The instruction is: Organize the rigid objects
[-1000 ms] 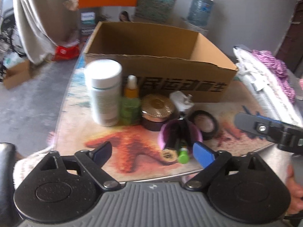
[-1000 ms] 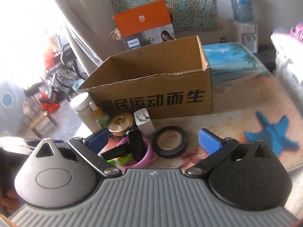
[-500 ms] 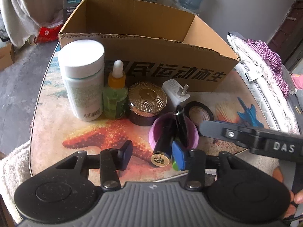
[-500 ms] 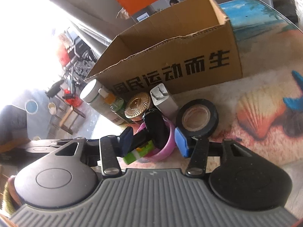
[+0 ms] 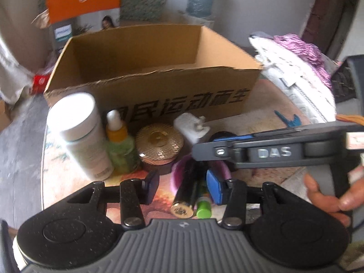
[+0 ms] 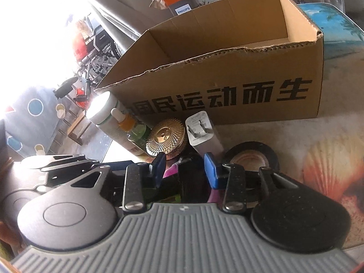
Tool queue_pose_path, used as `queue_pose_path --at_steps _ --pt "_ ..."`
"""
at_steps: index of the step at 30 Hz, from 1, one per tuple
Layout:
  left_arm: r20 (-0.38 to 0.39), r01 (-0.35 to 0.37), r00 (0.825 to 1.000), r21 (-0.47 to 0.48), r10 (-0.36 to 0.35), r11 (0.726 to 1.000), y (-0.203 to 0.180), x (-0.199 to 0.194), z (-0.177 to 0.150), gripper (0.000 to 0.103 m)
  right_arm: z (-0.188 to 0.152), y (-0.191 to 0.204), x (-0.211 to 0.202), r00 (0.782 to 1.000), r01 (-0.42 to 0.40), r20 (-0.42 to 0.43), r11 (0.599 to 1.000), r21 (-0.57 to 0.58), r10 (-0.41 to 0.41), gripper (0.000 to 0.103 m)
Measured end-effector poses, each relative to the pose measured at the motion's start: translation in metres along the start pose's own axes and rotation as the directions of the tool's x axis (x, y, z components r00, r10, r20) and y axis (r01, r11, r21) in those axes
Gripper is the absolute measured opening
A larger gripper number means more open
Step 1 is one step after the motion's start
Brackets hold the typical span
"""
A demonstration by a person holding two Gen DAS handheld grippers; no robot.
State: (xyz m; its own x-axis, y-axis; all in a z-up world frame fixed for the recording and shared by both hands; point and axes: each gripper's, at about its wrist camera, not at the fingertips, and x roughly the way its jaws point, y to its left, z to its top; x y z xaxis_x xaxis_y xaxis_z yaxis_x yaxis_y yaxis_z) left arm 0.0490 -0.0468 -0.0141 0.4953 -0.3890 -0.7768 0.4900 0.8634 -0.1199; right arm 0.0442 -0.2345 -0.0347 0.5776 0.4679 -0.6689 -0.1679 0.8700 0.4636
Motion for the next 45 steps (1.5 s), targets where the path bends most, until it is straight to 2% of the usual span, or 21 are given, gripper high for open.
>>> queue_pose_path --at_steps 7,12,14,19,26,29,34,37,45 --pt "-0.017 0.019 1.000 0.084 -0.018 0.996 -0.024 0.006 0.002 0.047 -0.004 -0.012 0.002 0.999 -0.033 -0.004 0.999 0.030 0.034 0.031" --pt "-0.019 0.003 1.000 0.092 -0.001 0.996 -0.029 0.015 0.007 0.041 -0.002 -0.018 0.001 0.997 -0.071 0.005 0.996 0.062 0.071 0.031" --pt "-0.023 0.001 1.000 0.095 0.002 0.995 -0.029 0.019 0.009 0.032 0.000 -0.021 0.000 0.996 -0.086 0.006 0.994 0.072 0.086 0.031" --pt "-0.043 -0.009 0.999 0.092 0.013 0.996 -0.026 0.031 0.011 0.026 0.003 -0.027 0.008 0.993 -0.115 -0.015 0.989 0.095 0.117 0.030" --pt "-0.044 -0.014 0.999 0.112 0.019 0.994 -0.029 0.037 0.014 0.026 0.003 -0.036 0.005 0.982 -0.185 0.000 0.974 0.133 0.187 0.017" --pt "-0.039 -0.021 0.999 0.125 0.026 0.992 -0.032 0.039 0.014 0.026 0.002 -0.040 0.001 0.974 -0.225 0.013 0.962 0.153 0.226 0.015" --pt "-0.031 -0.031 0.999 0.147 0.036 0.989 -0.037 0.040 0.014 0.023 -0.002 -0.047 -0.003 0.973 -0.230 0.021 0.958 0.170 0.229 0.015" --pt "-0.030 -0.044 0.998 0.177 0.050 0.983 -0.042 0.042 0.014 0.023 -0.005 -0.053 -0.004 0.978 -0.206 0.014 0.960 0.192 0.208 0.019" --pt "-0.029 -0.092 0.994 0.234 0.102 0.968 -0.052 0.049 0.014 0.026 -0.005 -0.060 0.002 0.976 -0.214 0.019 0.945 0.246 0.216 0.027"
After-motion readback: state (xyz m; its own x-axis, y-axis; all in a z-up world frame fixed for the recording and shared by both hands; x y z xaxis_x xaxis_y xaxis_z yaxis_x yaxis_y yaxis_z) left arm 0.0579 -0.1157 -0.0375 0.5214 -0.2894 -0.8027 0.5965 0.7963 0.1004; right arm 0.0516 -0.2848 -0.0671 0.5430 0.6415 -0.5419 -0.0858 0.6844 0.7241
